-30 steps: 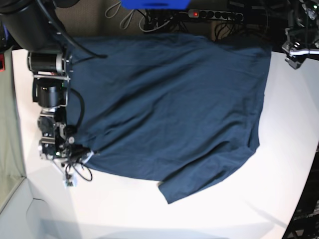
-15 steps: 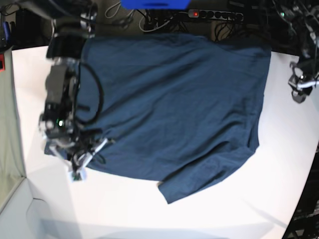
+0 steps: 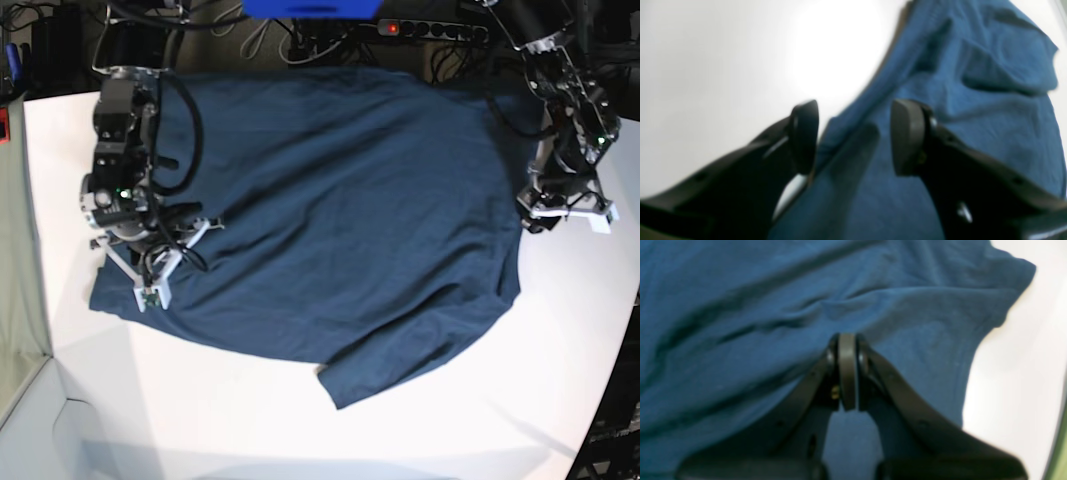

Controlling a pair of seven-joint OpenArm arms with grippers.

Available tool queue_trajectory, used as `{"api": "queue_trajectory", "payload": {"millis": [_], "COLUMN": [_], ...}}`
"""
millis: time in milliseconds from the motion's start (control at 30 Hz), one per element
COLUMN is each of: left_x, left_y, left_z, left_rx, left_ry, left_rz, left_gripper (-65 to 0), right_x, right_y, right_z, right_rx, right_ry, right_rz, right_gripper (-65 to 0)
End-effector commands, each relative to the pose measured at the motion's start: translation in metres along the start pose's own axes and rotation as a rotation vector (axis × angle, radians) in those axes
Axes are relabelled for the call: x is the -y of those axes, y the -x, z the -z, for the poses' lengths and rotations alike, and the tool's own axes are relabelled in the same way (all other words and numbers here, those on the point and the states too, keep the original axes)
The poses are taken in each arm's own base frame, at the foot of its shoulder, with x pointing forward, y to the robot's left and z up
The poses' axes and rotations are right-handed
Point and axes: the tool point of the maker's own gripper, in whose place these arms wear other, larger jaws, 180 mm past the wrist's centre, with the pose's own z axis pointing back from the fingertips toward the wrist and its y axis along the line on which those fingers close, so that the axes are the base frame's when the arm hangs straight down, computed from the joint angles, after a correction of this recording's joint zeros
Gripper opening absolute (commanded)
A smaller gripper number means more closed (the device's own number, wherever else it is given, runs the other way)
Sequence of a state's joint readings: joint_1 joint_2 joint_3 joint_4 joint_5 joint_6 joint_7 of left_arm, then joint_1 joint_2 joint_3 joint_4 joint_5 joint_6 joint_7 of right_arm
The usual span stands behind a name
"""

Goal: Layout the t-shirt on the table in an organized manner, then fold the t-shirt properly
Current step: 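Hold the shirt edges with both grippers and stretch them apart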

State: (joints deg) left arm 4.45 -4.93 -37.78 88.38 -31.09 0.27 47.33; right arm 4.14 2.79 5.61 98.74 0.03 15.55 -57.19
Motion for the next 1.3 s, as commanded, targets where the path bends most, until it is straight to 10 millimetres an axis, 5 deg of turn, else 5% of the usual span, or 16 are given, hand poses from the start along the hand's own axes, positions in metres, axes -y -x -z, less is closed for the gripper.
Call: {"api": "queue_trajectory", "payload": {"millis": [0, 433, 667, 1033, 1267], "left_x": [0.004, -0.037, -0.042, -0.013, -0.011], "left_y": [-0.012, 0.004, 0.013, 0.045, 0.054], "left_z": [-0.003, -0.005, -0.001, 0.02, 0.025], "left_rx": [0.036, 0.001, -0.026, -0.134, -0.145], "left_ry": [0.014, -0.072, -0.083, -0.026, -0.088], "left_rz": [0.009, -0.052, -0.064, -0.008, 0.168], "left_gripper": [-31.7, -31.7, -31.8, -39.4, -47.0], "right_x": [0.007, 0.011, 0.011, 0.01, 0.011], "right_y": [-0.016, -0.013, -0.013, -0.014, -0.013], "right_z": [-0.005, -0.004, -0.004, -0.003, -0.004], "right_rx": [0.055, 0.044, 0.044, 0.046, 0.044], "right_ry": [0.015, 0.024, 0.024, 0.021, 0.024], "right_rz": [-0.009, -0.014, -0.014, -0.016, -0.016], "right_gripper": [-65.0, -65.0, -65.0, -65.0, -65.0]}}
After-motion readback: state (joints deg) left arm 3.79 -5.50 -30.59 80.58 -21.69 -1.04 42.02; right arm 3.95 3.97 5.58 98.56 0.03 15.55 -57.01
